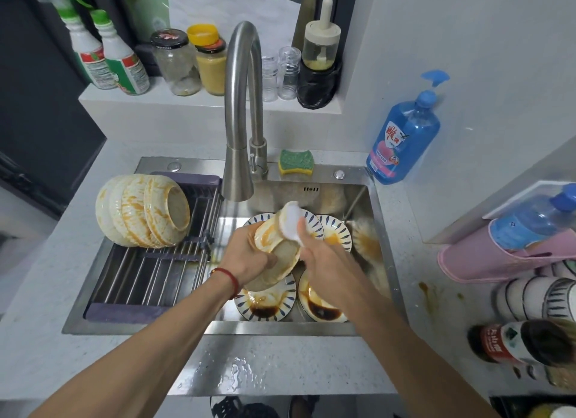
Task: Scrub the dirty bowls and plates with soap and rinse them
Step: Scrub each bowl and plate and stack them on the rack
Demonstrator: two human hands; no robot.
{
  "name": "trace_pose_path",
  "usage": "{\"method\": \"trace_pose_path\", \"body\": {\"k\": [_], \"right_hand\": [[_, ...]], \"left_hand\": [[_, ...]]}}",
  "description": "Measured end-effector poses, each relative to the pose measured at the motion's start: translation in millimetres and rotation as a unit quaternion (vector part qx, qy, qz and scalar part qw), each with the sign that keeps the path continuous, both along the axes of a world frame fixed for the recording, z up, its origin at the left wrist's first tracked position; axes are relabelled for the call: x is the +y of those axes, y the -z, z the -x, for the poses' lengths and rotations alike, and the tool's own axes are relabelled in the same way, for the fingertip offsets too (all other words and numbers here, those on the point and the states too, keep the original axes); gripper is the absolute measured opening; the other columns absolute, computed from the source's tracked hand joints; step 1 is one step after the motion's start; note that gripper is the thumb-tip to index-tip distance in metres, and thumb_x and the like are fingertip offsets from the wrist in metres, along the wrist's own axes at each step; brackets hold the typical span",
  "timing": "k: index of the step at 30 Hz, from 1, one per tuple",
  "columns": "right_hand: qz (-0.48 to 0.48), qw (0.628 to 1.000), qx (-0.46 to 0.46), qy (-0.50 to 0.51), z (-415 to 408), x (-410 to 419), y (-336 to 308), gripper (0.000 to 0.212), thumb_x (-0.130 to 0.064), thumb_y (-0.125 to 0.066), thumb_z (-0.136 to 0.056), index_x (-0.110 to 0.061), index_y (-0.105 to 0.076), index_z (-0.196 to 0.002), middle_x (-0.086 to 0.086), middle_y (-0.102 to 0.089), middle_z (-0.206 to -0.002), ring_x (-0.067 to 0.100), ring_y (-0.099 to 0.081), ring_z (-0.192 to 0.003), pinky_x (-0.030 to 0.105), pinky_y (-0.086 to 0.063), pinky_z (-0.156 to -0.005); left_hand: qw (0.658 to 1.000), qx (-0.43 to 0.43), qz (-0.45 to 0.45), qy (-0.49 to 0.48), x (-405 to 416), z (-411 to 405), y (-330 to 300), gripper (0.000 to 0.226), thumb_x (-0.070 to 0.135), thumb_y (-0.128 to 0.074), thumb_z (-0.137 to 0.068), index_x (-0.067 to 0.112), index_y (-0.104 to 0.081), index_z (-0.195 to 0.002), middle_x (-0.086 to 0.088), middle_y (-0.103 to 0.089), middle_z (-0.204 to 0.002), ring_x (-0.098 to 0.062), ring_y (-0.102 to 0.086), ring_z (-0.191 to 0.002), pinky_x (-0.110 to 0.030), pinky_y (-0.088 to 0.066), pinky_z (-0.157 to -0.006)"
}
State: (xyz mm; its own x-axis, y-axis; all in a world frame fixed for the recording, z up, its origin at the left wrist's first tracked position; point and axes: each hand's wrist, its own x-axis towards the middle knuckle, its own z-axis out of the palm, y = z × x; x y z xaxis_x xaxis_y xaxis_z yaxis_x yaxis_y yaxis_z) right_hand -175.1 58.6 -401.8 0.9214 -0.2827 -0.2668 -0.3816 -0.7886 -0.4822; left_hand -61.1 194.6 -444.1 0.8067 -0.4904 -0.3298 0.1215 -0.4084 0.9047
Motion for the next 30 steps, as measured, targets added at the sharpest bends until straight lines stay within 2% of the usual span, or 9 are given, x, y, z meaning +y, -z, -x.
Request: {"method": "trace_pose_path", "body": {"k": [2,7,11,14,17,20,22,26,30], "right_hand": [[0.004,1.000,-0.002,-0.025,4,11,3,0.070,-0.014,-0.045,-0.106,-0.041,-0.004,-0.158,0.002,-0.060,-0.075,0.018,-0.059,-0.065,0.043,-0.056,-0.059],[0.047,0.999,0.011,0.007,-4,6,2,0.070,-0.013,-0.047,-0.107,-0.029,-0.007,-0.163,-0.002,-0.058,-0.082,0.011,-0.053,-0.066,0.025,-0.037,-0.050],[0.029,0.999,0.016,0.002,0,17,10,0.071,-0.013,-0.049,-0.104,-0.032,-0.008,-0.160,-0.001,-0.061,-0.079,0.019,-0.062,-0.069,0.045,-0.058,-0.060],[0.016,0.999,0.027,0.041,-8,10,4,0.067,-0.012,-0.047,-0.105,-0.028,-0.014,-0.161,-0.001,-0.060,-0.082,0.019,-0.063,-0.073,0.045,-0.059,-0.064],[-0.024,0.999,0.004,-0.022,-3,37,-8,0.058,-0.017,-0.042,-0.107,-0.035,-0.018,-0.157,0.003,-0.063,-0.087,0.024,-0.064,-0.079,0.050,-0.058,-0.071],[-0.017,0.998,0.031,0.048,-19,15,-6,0.055,-0.017,-0.040,-0.108,-0.030,-0.024,-0.160,0.004,-0.061,-0.091,0.021,-0.060,-0.080,0.041,-0.054,-0.068],[-0.015,0.998,0.040,0.052,-21,16,-8,0.059,-0.014,-0.039,-0.108,-0.027,-0.021,-0.162,0.005,-0.059,-0.093,0.024,-0.060,-0.088,0.046,-0.052,-0.073],[-0.016,0.999,0.029,0.017,-18,27,-10,0.058,-0.014,-0.036,-0.107,-0.030,-0.022,-0.161,0.006,-0.058,-0.091,0.029,-0.059,-0.090,0.048,-0.050,-0.073],[-0.023,0.998,0.028,0.044,-21,23,-3,0.058,-0.012,-0.039,-0.107,-0.024,-0.024,-0.162,0.000,-0.054,-0.087,0.024,-0.055,-0.090,0.047,-0.049,-0.078]], "left_hand": [[1.000,-0.006,-0.001,0.001,4,0,3,0.057,-0.021,-0.074,-0.066,0.027,-0.072,-0.096,0.003,-0.076,-0.091,-0.018,-0.070,-0.090,-0.035,-0.060,-0.077],[1.000,0.013,0.004,-0.012,14,-1,4,0.062,-0.022,-0.074,-0.066,0.026,-0.072,-0.106,0.005,-0.077,-0.092,-0.014,-0.070,-0.096,-0.032,-0.060,-0.076],[1.000,0.009,0.012,-0.014,22,-3,5,0.064,-0.023,-0.072,-0.065,0.032,-0.070,-0.097,0.006,-0.075,-0.089,-0.011,-0.069,-0.090,-0.028,-0.059,-0.072],[1.000,0.013,0.024,-0.013,28,-6,4,0.060,-0.025,-0.072,-0.066,0.028,-0.069,-0.093,0.003,-0.074,-0.091,-0.010,-0.069,-0.088,-0.028,-0.058,-0.072],[0.999,0.015,0.022,-0.017,32,-10,7,0.054,-0.028,-0.067,-0.064,0.017,-0.073,-0.093,0.002,-0.073,-0.083,-0.007,-0.067,-0.077,-0.021,-0.056,-0.063],[0.999,0.026,0.026,-0.020,41,-12,13,0.055,-0.026,-0.069,-0.062,0.013,-0.073,-0.100,-0.001,-0.075,-0.091,-0.015,-0.069,-0.091,-0.029,-0.059,-0.070],[0.999,0.022,0.023,-0.016,46,-14,16,0.056,-0.024,-0.071,-0.062,0.012,-0.074,-0.104,-0.002,-0.075,-0.094,-0.018,-0.069,-0.095,-0.035,-0.060,-0.074],[0.999,0.034,0.034,-0.018,55,-15,15,0.054,-0.026,-0.068,-0.062,0.007,-0.073,-0.104,-0.001,-0.072,-0.089,-0.018,-0.067,-0.089,-0.023,-0.055,-0.062],[0.997,0.039,0.056,-0.028,64,-17,14,0.056,-0.024,-0.071,-0.059,0.007,-0.074,-0.106,-0.002,-0.075,-0.091,-0.019,-0.071,-0.090,-0.030,-0.060,-0.065]]}}
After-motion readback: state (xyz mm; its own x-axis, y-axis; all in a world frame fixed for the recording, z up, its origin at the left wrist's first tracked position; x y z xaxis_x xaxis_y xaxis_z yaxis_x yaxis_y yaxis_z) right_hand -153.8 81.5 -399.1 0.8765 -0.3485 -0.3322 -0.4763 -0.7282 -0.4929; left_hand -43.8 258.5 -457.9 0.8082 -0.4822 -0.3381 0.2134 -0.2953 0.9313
